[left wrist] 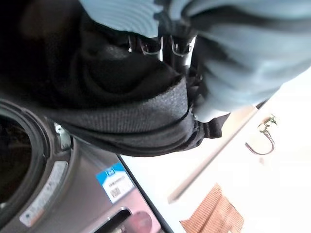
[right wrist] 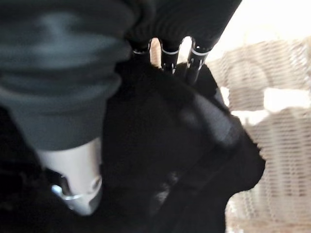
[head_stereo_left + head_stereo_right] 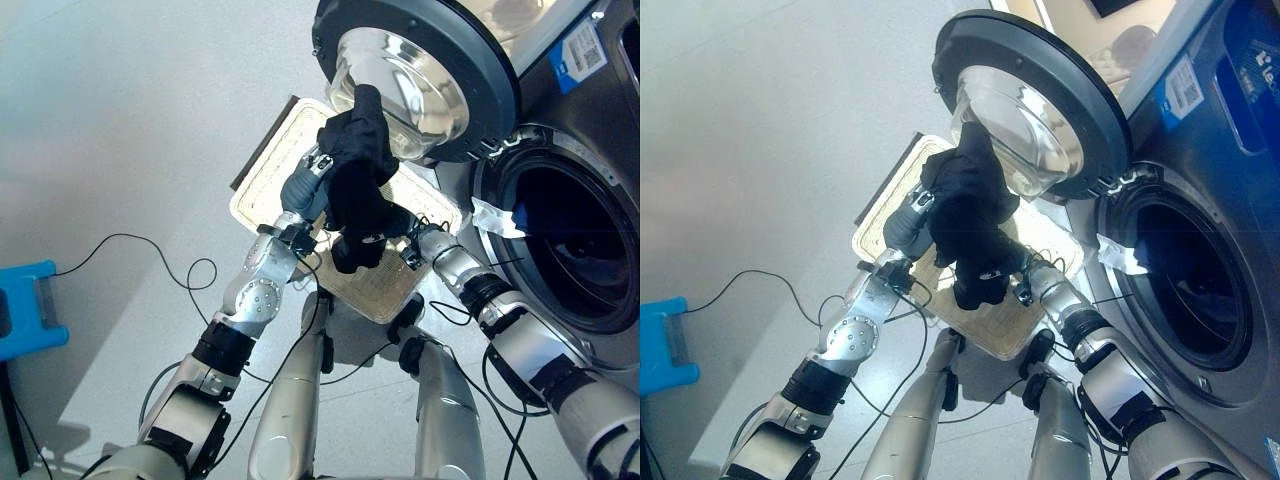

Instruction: Put the clothes into the washing machine.

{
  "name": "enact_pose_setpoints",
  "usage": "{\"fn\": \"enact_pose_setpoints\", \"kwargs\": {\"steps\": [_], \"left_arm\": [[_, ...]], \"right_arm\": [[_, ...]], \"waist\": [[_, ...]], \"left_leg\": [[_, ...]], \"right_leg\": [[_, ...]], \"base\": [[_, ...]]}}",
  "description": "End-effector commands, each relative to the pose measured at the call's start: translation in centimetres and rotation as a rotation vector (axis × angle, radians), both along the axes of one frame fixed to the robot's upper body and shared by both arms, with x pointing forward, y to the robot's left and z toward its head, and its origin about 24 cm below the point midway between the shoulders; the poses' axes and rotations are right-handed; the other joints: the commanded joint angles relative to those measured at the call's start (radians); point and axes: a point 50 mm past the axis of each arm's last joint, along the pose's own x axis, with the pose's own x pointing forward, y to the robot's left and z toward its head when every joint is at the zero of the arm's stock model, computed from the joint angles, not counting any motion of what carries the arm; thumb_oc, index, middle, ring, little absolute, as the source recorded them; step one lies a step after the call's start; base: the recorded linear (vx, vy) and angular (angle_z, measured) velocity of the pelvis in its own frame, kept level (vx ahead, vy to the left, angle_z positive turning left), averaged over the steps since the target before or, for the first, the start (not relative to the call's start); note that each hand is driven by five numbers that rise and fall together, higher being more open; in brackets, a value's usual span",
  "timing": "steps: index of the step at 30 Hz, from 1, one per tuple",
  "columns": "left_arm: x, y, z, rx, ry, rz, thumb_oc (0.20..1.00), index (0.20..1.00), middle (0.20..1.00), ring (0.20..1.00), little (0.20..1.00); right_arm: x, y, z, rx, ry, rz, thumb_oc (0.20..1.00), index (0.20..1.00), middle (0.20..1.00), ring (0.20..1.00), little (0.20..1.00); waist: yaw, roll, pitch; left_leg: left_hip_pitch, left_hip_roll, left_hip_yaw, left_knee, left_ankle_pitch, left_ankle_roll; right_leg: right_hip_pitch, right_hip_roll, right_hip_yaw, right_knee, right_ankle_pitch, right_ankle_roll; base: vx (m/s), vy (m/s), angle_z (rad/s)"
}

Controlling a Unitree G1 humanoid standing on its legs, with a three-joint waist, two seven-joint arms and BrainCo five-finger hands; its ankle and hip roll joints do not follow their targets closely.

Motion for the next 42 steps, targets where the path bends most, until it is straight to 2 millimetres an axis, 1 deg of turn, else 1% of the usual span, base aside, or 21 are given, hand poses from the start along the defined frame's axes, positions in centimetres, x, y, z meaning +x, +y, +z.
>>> {"fn": "enact_pose_setpoints", "kwargs": {"steps": [1, 5, 12, 13, 16, 17, 18, 19, 20, 23, 26, 28, 29, 32, 33, 36, 37, 38, 39, 42], "left_arm": [[-2.5, -2.6, 4.9, -0.156, -0.188, -0.187, 0.2, 0.2, 0.2, 0.2, 0.2], [-2.8, -3.3, 5.4, -0.216, -0.161, -0.253, 0.2, 0.2, 0.2, 0.2, 0.2], [-3.6, -5.0, 5.8, -0.296, -0.127, -0.373, 0.2, 0.2, 0.2, 0.2, 0.2], [-3.6, -5.4, 5.6, -0.308, -0.115, -0.392, 0.2, 0.2, 0.2, 0.2, 0.2], [-3.7, -5.8, 5.6, -0.321, -0.105, -0.398, 0.2, 0.2, 0.2, 0.2, 0.2], [-3.6, -5.9, 5.5, -0.326, -0.094, -0.394, 0.2, 0.2, 0.2, 0.2, 0.2], [-3.6, -5.9, 5.5, -0.328, -0.089, -0.392, 0.2, 0.2, 0.2, 0.2, 0.2], [-3.4, -5.9, 5.3, -0.333, -0.073, -0.387, 0.2, 0.2, 0.2, 0.2, 0.2], [-3.2, -6.0, 5.1, -0.335, -0.054, -0.386, 0.2, 0.2, 0.2, 0.2, 0.2], [-2.9, -6.1, 4.9, -0.341, -0.048, -0.367, 0.2, 0.2, 0.2, 0.2, 0.2], [-2.6, -5.8, 5.1, -0.354, -0.046, -0.346, 0.2, 0.2, 0.2, 0.2, 0.2], [-2.6, -5.8, 5.1, -0.356, -0.047, -0.342, 0.2, 0.2, 0.2, 0.2, 0.2], [-2.4, -5.5, 5.3, -0.364, -0.048, -0.317, 0.2, 0.2, 0.2, 0.2, 0.2], [-2.2, -4.8, 5.5, -0.377, -0.06, -0.258, 0.2, 0.2, 0.2, 0.2, 0.2], [-2.1, -4.8, 5.5, -0.379, -0.06, -0.254, 0.2, 0.2, 0.2, 0.2, 0.2], [-1.6, -3.7, 5.6, -0.4, -0.063, -0.146, 0.2, 0.2, 0.2, 0.2, 0.2], [-1.6, -3.5, 5.6, -0.402, -0.065, -0.13, 0.2, 0.2, 0.2, 0.2, 0.2], [-1.4, -3.1, 5.5, -0.408, -0.065, -0.088, 0.2, 0.2, 0.2, 0.2, 0.2], [-1.4, -3.0, 5.5, -0.409, -0.064, -0.081, 0.2, 0.2, 0.2, 0.2, 0.2], [-1.2, -2.2, 5.0, -0.413, -0.047, -0.02, 0.2, 0.2, 0.2, 0.2, 0.2]], "right_arm": [[0.5, 1.8, 2.3, 0.037, -0.06, 0.109, 1.0, 1.0, 1.0, 1.0, 1.0], [0.6, 2.4, 2.4, 0.002, -0.079, 0.106, 1.0, 1.0, 1.0, 1.0, 1.0], [0.9, 4.4, 3.6, 0.038, -0.13, 0.104, 1.0, 1.0, 1.0, 1.0, 1.0], [0.9, 4.9, 4.2, 0.074, -0.148, 0.111, 1.0, 1.0, 1.0, 1.0, 1.0], [0.9, 5.6, 4.9, 0.137, -0.175, 0.132, 1.0, 1.0, 1.0, 1.0, 1.0], [0.8, 6.3, 5.6, 0.201, -0.19, 0.161, 1.0, 1.0, 1.0, 1.0, 1.0], [0.7, 6.5, 5.8, 0.226, -0.2, 0.171, 0.909, 0.909, 0.909, 0.909, 0.909], [0.6, 6.9, 6.3, 0.289, -0.212, 0.19, 0.2, 0.2, 0.2, 0.2, 0.2], [0.5, 7.3, 6.8, 0.361, -0.231, 0.199, 0.2, 0.2, 0.2, 0.2, 0.2], [0.4, 7.6, 7.7, 0.486, -0.262, 0.181, 0.2, 0.2, 0.2, 0.2, 0.2], [0.4, 6.9, 8.4, 0.618, -0.3, 0.13, 0.2, 0.2, 0.2, 0.2, 0.2], [0.4, 6.8, 8.5, 0.639, -0.311, 0.124, 0.2, 0.2, 0.2, 0.2, 0.2], [0.3, 6.4, 9.0, 0.728, -0.348, 0.084, 0.2, 0.2, 0.2, 0.2, 0.2], [0.1, 5.6, 9.7, 0.837, -0.413, 0.031, 0.2, 0.2, 0.2, 0.2, 0.2], [0.1, 5.6, 9.7, 0.842, -0.414, 0.03, 0.2, 0.2, 0.2, 0.2, 0.2], [-0.4, 4.7, 10.6, 0.988, -0.491, -0.025, 0.2, 0.2, 0.2, 0.2, 0.2], [-0.5, 4.6, 10.6, 1.004, -0.494, -0.03, 0.2, 0.2, 0.2, 0.2, 0.2], [-0.8, 4.2, 10.7, 1.066, -0.52, -0.056, 0.2, 0.2, 0.2, 0.2, 0.2], [-0.9, 4.1, 10.7, 1.075, -0.524, -0.062, 0.2, 0.2, 0.2, 0.2, 0.2], [-1.4, 2.9, 10.2, 1.242, -0.54, -0.107, 0.2, 0.2, 0.2, 0.2, 0.2]], "waist": [[0.023, 0.041, -0.022], [0.024, 0.044, -0.022], [0.029, 0.053, -0.022], [0.03, 0.057, -0.022], [0.032, 0.06, -0.022], [0.032, 0.06, -0.022], [0.031, 0.06, -0.022], [0.03, 0.06, -0.022], [0.028, 0.06, -0.022], [0.021, 0.056, -0.022], [0.013, 0.055, -0.022], [0.011, 0.054, -0.022], [0.003, 0.052, -0.022], [-0.009, 0.05, -0.022], [-0.01, 0.049, -0.022], [-0.026, 0.044, -0.022], [-0.028, 0.043, -0.022], [-0.036, 0.04, -0.022], [-0.037, 0.04, -0.022], [-0.051, 0.036, -0.022]], "left_leg": [[-0.007, -0.057, 0.076, 0.12, -0.173, -0.011], [-0.006, -0.06, 0.077, 0.126, -0.173, -0.008], [-0.008, -0.067, 0.075, 0.134, -0.174, -0.003], [-0.008, -0.069, 0.073, 0.137, -0.175, -0.002], [-0.007, -0.071, 0.071, 0.139, -0.176, 0.0], [-0.007, -0.072, 0.07, 0.141, -0.176, 0.001], [-0.006, -0.072, 0.071, 0.141, -0.176, 0.001], [-0.008, -0.072, 0.073, 0.145, -0.176, 0.001], [-0.009, -0.073, 0.072, 0.148, -0.177, 0.0], [-0.008, -0.07, 0.077, 0.146, -0.177, -0.001], [-0.011, -0.067, 0.08, 0.149, -0.18, -0.003], [-0.012, -0.066, 0.081, 0.149, -0.18, -0.003], [-0.011, -0.062, 0.087, 0.146, -0.18, -0.003], [-0.01, -0.058, 0.094, 0.141, -0.181, -0.004], [-0.01, -0.058, 0.095, 0.14, -0.181, -0.004], [-0.005, -0.055, 0.101, 0.131, -0.18, -0.006], [-0.005, -0.054, 0.103, 0.13, -0.18, -0.006], [-0.002, -0.052, 0.108, 0.127, -0.18, -0.006], [-0.001, -0.052, 0.109, 0.126, -0.18, -0.006], [0.006, -0.047, 0.117, 0.12, -0.182, -0.007]], "right_leg": [[0.023, 0.013, -0.019, -0.114, 0.106, 0.082], [0.021, 0.008, -0.018, -0.109, 0.109, 0.082], [0.02, -0.001, -0.022, -0.1, 0.114, 0.082], [0.02, -0.004, -0.023, -0.096, 0.116, 0.083], [0.019, -0.007, -0.024, -0.09, 0.115, 0.084], [0.018, -0.007, -0.023, -0.086, 0.115, 0.085], [0.018, -0.007, -0.023, -0.085, 0.115, 0.086], [0.017, -0.007, -0.022, -0.083, 0.115, 0.086], [0.016, -0.008, -0.02, -0.08, 0.115, 0.088], [0.015, -0.005, -0.016, -0.08, 0.115, 0.092], [0.009, -0.003, -0.007, -0.078, 0.114, 0.094], [0.008, -0.002, -0.006, -0.079, 0.114, 0.094], [0.005, 0.001, 0.0, -0.081, 0.114, 0.095], [0.001, 0.008, 0.01, -0.085, 0.114, 0.096], [0.001, 0.008, 0.01, -0.085, 0.114, 0.096], [0.002, 0.017, 0.021, -0.093, 0.114, 0.098], [0.001, 0.019, 0.023, -0.093, 0.113, 0.098], [0.002, 0.022, 0.027, -0.096, 0.112, 0.097], [0.002, 0.023, 0.029, -0.096, 0.112, 0.097], [0.004, 0.03, 0.038, -0.097, 0.107, 0.097]], "base": [[0.03, 0.001, 0.09], [0.01, 0.007, 0.04], [0.0, 0.0, 0.0], [0.0, 0.0, 0.0], [0.0, 0.0, 0.0], [0.0, 0.0, 0.0], [0.0, 0.0, 0.0], [0.0, 0.0, 0.0], [0.0, 0.0, 0.0], [0.0, 0.003, 0.01], [0.0, 0.0, 0.0], [0.0, 0.0, 0.0], [0.0, 0.0, 0.0], [0.0, 0.019, -0.02], [-0.01, 0.032, -0.02], [0.0, 0.036, -0.04], [-0.01, 0.045, -0.05], [-0.01, 0.035, -0.06], [0.0, 0.043, -0.07], [0.0, 0.037, -0.05]]}}
